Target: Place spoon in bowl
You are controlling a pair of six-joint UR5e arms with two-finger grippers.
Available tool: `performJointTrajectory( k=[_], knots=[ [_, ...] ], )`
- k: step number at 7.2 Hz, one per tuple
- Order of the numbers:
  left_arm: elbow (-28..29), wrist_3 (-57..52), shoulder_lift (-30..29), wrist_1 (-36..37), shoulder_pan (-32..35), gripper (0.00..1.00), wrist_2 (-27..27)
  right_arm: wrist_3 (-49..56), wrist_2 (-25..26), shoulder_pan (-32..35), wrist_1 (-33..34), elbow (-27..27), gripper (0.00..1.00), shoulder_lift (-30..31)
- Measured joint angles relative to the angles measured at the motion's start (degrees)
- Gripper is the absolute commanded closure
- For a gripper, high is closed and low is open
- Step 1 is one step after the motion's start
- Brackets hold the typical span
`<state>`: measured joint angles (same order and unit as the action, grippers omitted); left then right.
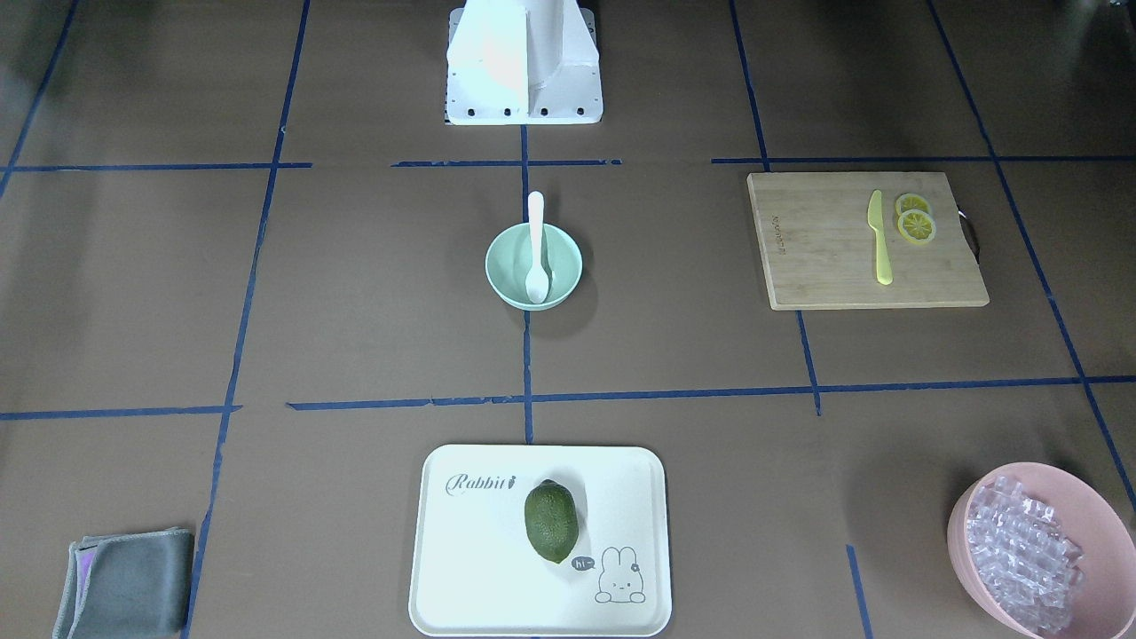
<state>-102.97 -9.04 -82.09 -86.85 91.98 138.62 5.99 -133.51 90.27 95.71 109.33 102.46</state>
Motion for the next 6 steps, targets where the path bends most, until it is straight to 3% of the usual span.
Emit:
performJointTrajectory(
  k=[6],
  knots=[
    [1.28, -1.67, 0.68, -0.14, 1.15, 0.00, -0.29, -0.02, -0.88, -0.71, 0.00, 0.02, 0.00, -0.03]
  ],
)
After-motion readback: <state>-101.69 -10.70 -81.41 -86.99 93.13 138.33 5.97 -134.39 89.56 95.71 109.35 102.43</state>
